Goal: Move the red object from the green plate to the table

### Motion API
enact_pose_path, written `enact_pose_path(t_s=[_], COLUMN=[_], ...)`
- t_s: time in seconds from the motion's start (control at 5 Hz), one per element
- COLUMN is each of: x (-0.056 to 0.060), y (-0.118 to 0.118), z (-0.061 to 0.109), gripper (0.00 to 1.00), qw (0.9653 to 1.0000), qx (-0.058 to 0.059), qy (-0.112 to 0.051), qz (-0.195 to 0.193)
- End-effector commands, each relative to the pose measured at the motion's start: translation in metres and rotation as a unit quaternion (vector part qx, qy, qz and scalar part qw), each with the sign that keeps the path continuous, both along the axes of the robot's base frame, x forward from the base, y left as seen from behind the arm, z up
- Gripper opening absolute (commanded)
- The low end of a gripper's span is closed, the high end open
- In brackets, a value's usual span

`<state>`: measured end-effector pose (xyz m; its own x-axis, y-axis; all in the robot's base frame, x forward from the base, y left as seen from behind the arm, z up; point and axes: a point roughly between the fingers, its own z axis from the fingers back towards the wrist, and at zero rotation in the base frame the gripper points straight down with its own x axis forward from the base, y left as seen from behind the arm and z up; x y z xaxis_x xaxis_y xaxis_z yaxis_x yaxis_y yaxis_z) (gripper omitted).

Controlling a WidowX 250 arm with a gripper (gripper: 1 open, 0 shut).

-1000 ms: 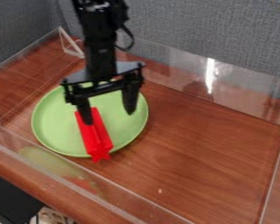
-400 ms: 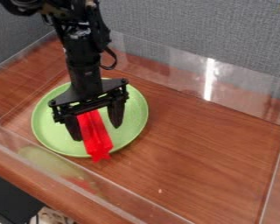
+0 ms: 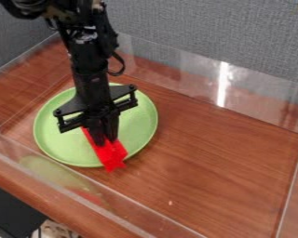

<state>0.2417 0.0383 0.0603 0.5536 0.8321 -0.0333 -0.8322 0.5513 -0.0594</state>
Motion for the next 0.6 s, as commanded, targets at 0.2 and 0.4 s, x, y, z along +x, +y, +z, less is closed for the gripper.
enact_pose_path(t_s=[0.2, 0.4], x=[0.013, 0.011], y=[-0.018, -0.045], z=[0.049, 0.067], gripper=[0.0, 0.0], qw=[0.9976, 0.9956], qx=[-0.033, -0.053], qy=[-0.05, -0.05], qz=[-0.036, -0.059])
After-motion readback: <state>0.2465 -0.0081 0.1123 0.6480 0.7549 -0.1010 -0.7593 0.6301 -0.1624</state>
